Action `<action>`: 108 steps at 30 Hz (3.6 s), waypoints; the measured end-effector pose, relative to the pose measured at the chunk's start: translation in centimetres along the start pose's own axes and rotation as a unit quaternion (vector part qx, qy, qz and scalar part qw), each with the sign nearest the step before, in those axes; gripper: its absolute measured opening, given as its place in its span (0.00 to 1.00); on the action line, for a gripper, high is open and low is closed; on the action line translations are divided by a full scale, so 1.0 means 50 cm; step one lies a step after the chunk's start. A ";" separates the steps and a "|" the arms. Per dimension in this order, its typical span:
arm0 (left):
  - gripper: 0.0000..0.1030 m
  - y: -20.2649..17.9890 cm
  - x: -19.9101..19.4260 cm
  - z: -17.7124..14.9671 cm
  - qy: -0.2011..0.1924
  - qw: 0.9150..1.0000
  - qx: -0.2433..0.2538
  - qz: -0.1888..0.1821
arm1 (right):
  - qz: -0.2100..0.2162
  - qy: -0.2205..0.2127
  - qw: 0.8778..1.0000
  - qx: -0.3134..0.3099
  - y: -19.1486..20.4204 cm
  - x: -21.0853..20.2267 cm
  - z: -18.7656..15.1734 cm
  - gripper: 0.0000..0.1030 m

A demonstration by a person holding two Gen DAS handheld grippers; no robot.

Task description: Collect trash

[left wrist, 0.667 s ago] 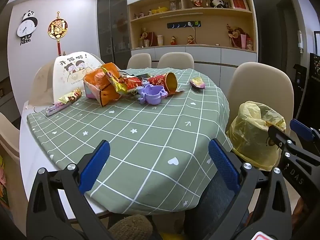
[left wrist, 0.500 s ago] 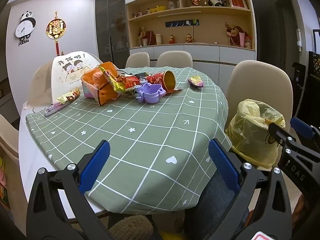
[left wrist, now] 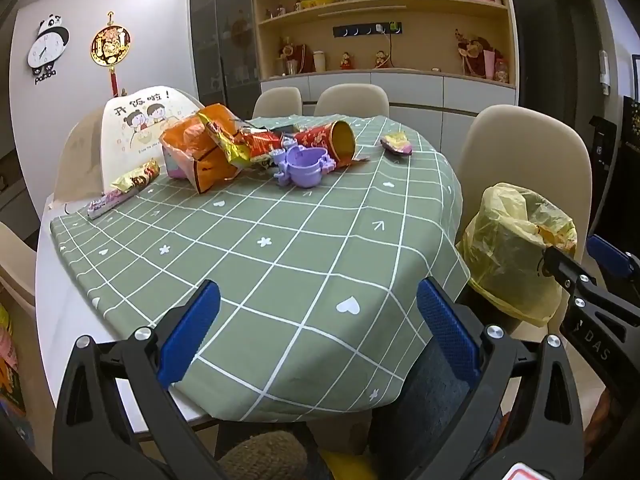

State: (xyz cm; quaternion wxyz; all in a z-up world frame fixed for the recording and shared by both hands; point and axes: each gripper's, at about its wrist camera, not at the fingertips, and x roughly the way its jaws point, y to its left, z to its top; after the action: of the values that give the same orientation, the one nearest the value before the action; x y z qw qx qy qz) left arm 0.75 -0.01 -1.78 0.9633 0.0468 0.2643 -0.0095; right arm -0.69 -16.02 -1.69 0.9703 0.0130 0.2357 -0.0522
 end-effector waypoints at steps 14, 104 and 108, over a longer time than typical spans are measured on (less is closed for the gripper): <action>0.91 0.002 -0.003 -0.004 0.004 1.000 0.001 -0.002 | 0.001 0.009 1.000 0.003 -0.001 0.006 -0.005 0.58; 0.91 0.393 0.252 0.222 0.089 0.994 -0.062 -0.023 | 0.019 0.041 0.997 -0.063 0.142 0.241 0.211 0.58; 0.91 0.552 0.294 0.234 0.088 0.989 -0.112 0.028 | 0.012 0.053 0.995 -0.083 0.185 0.284 0.217 0.58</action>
State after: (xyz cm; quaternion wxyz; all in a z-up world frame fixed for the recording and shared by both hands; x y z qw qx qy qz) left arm 20.55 26.46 3.07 0.9354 -0.0535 0.3458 0.0515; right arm 17.80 -8.70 1.44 0.9548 -0.0616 0.2900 -0.0197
